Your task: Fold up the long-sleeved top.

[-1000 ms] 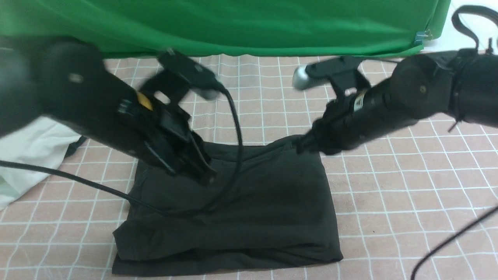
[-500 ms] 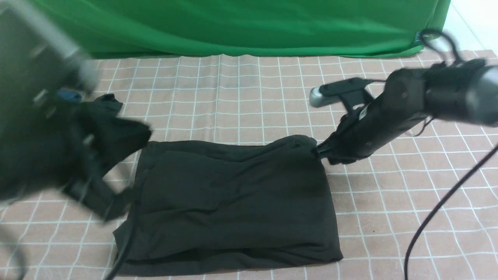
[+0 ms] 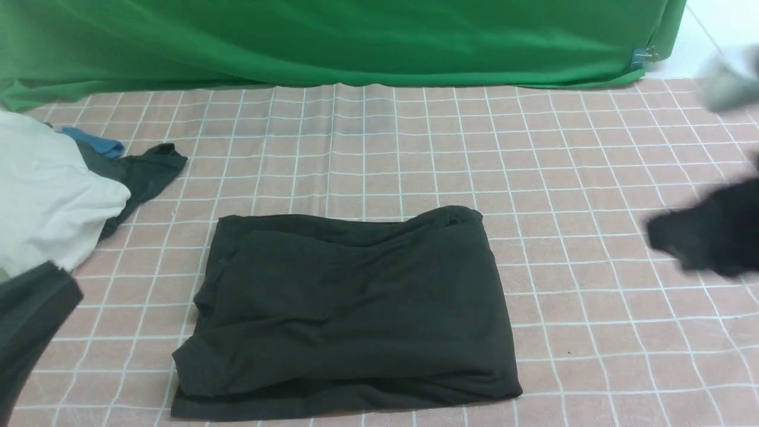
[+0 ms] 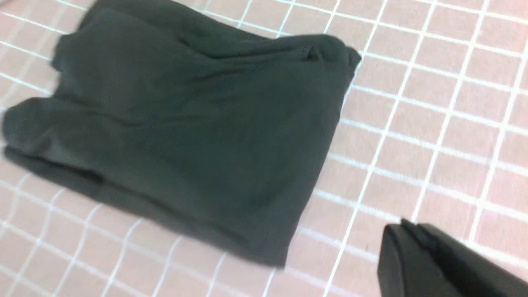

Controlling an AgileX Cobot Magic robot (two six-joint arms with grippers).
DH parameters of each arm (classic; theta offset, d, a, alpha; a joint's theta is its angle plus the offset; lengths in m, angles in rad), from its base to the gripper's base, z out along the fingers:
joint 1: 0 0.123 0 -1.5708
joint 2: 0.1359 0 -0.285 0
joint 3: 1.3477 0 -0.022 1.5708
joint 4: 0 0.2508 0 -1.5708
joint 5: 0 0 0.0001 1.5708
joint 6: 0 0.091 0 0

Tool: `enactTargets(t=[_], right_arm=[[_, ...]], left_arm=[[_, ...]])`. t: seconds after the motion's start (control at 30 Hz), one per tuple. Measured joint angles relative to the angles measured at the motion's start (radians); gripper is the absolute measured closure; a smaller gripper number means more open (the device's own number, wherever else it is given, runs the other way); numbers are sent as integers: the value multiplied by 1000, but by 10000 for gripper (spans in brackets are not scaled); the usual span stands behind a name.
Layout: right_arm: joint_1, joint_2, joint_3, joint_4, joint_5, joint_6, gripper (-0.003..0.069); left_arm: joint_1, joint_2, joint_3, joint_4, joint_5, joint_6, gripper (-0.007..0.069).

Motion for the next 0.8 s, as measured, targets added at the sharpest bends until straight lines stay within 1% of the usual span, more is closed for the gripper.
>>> enactTargets(t=[0.03, 0.07, 0.13, 0.27, 0.57, 0.8], right_arm=[[0, -12, 6, 0, 0, 2, 631], [0, -107, 61, -1, 7, 15, 631], [0, -182, 105, -1, 10, 20, 631], [0, -289, 165, -3, -4, 22, 631], [0, -347, 177, -3, 11, 40, 582], [-3, -353, 178, -12, -8, 40, 573]], left_arm=[[0, -2, 2, 0, 0, 0, 606], [0, -7, 17, 0, 0, 1, 606], [0, -7, 27, -2, 1, 1, 606], [0, -3, 45, -2, 4, 1, 606], [0, 3, 79, -1, 12, 1, 606], [0, 4, 84, 5, 27, 3, 606]])
